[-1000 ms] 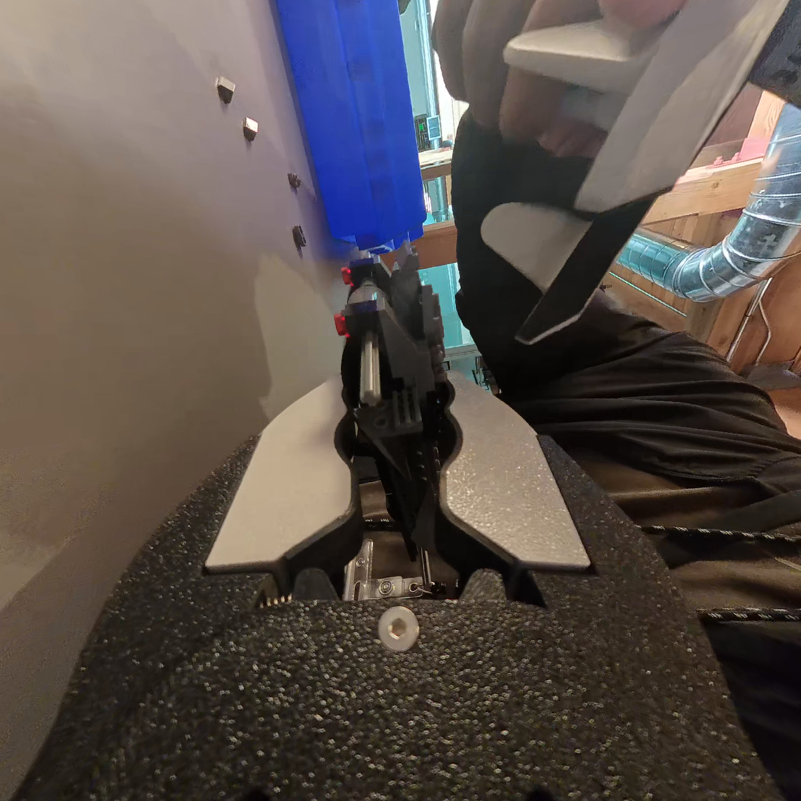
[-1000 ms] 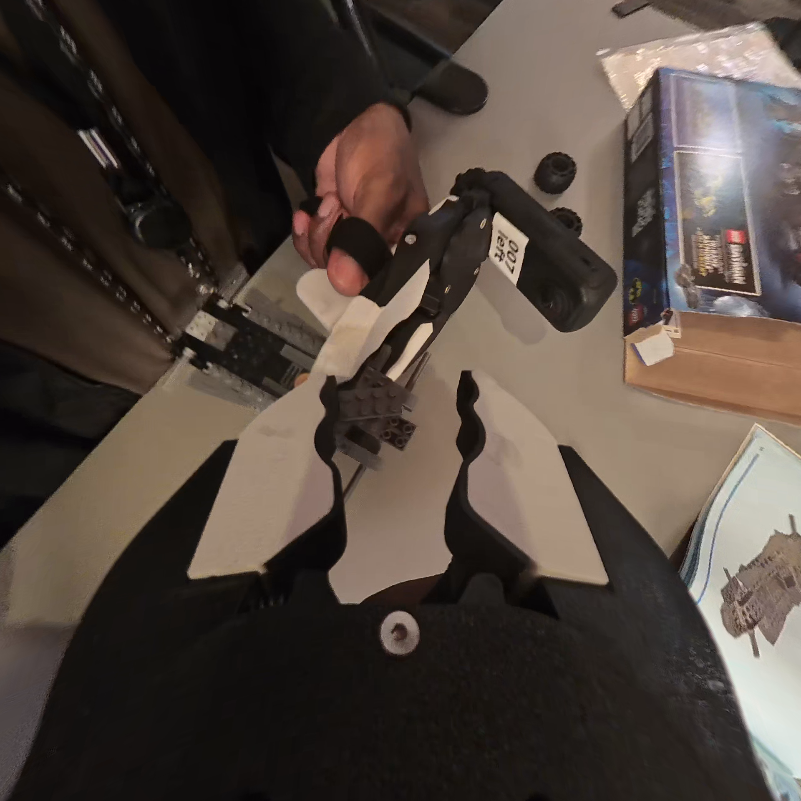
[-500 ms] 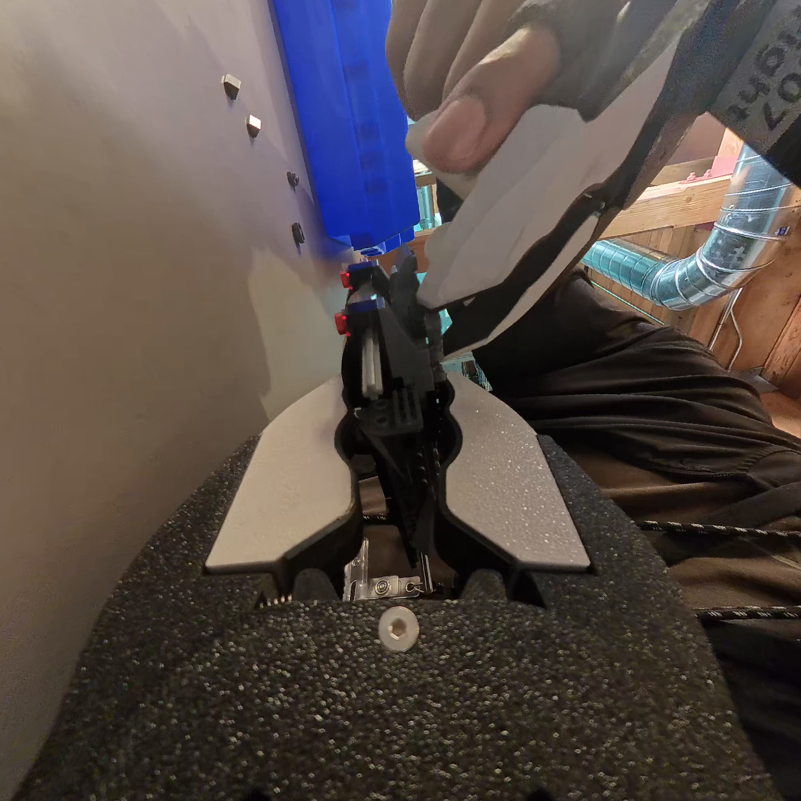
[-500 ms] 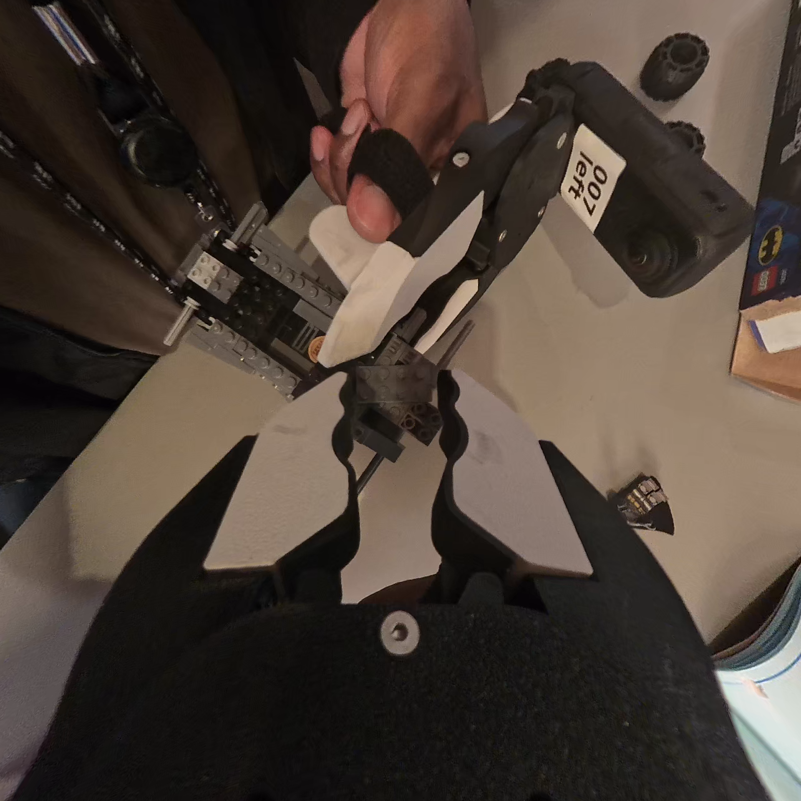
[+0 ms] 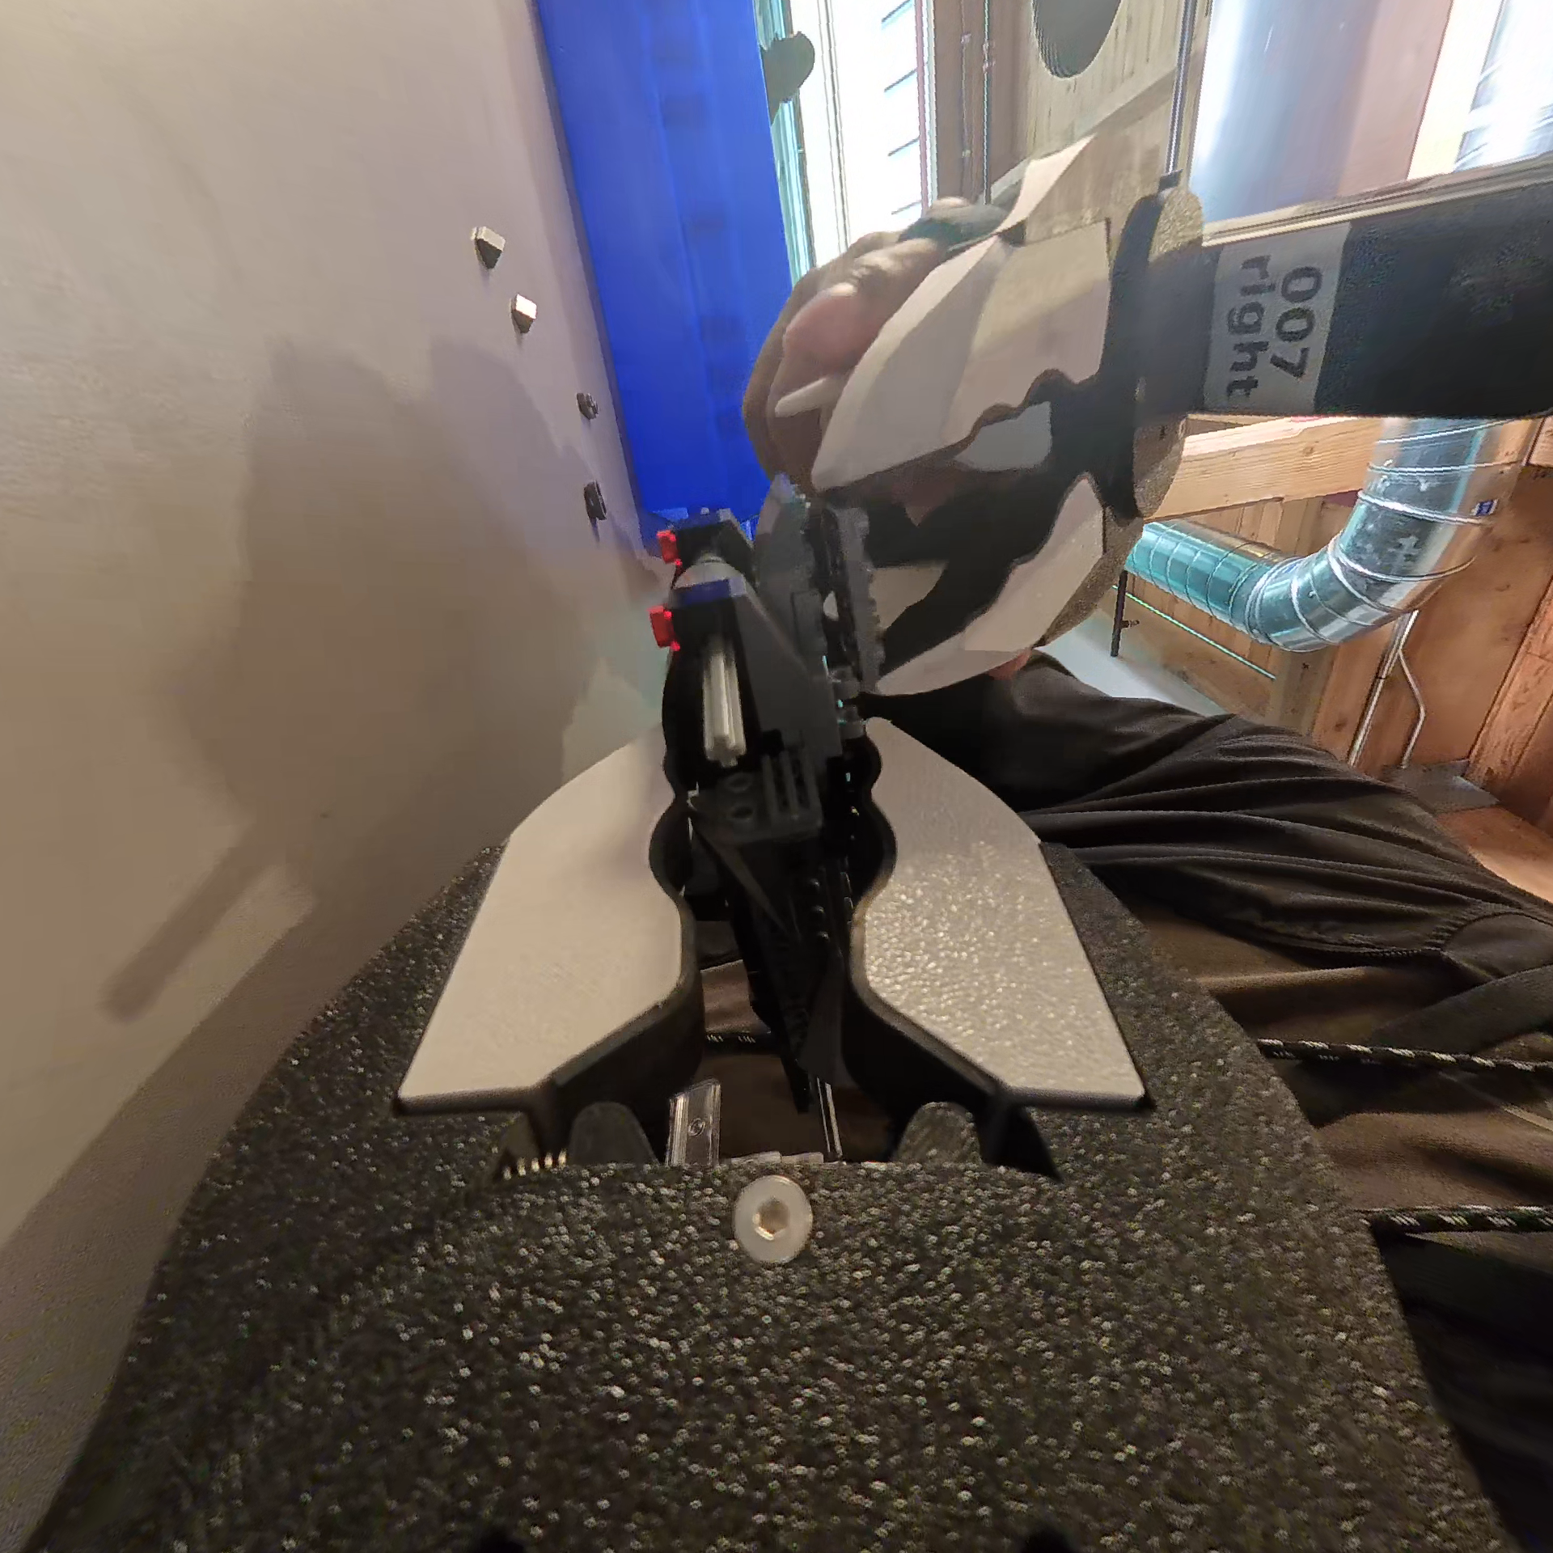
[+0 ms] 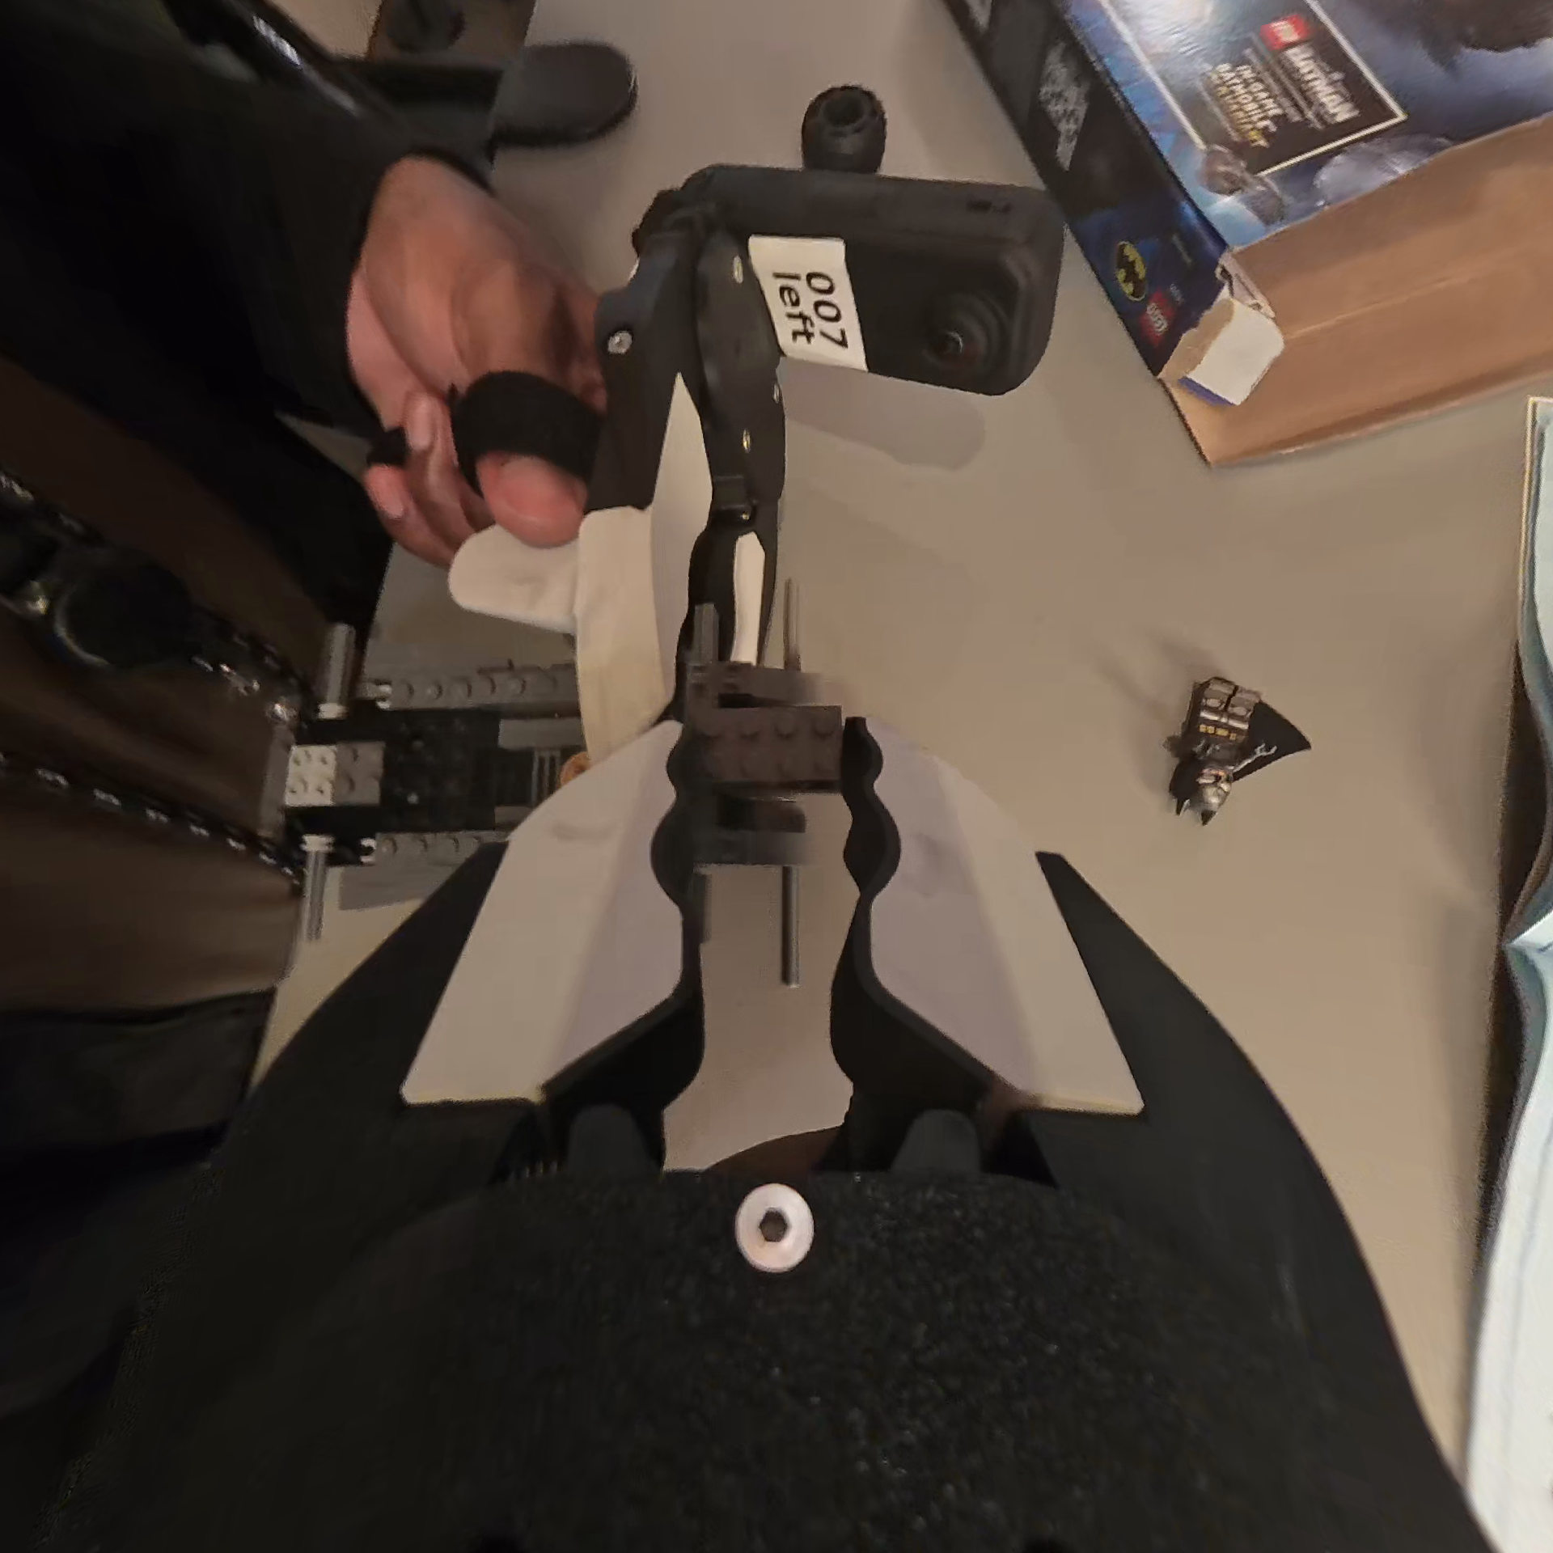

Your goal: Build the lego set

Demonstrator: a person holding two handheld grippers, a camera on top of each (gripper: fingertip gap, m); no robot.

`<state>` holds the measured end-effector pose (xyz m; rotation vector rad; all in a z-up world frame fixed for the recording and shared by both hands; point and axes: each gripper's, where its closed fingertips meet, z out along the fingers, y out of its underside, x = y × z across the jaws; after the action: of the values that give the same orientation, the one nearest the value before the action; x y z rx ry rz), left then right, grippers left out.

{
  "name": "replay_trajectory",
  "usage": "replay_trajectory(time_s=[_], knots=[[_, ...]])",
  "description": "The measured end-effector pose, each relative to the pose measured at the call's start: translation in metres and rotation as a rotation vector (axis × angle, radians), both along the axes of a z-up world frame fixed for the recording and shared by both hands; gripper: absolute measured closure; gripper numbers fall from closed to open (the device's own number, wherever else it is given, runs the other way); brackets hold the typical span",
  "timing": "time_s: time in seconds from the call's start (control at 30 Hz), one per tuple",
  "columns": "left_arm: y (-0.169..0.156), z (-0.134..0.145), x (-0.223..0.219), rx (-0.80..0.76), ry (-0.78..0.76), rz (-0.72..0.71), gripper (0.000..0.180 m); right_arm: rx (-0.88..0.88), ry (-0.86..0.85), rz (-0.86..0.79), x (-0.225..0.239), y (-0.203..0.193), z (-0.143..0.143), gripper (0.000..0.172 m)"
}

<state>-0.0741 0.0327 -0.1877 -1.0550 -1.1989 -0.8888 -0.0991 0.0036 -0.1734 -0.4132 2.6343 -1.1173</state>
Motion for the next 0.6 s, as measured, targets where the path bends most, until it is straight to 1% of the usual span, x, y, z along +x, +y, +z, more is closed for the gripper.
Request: replay_trajectory(time_s=[0.07, 0.17, 0.6], knots=[[0.0016, 0.0005, -0.0001, 0.002, 0.001, -0.002, 0.145, -0.008, -0.029, -0.047, -0.0008, 0.0009, 0.0010, 0.139], [0.0039, 0.0009, 0.0001, -0.001, 0.005, -0.008, 0.145, -0.015, -0.023, -0.086, -0.0047, 0.0027, 0.0015, 0.139], [0.0059, 0.0026, 0.0009, -0.010, 0.016, -0.017, 0.145, -0.004, -0.006, -0.070, -0.0019, 0.0062, -0.0008, 0.137]])
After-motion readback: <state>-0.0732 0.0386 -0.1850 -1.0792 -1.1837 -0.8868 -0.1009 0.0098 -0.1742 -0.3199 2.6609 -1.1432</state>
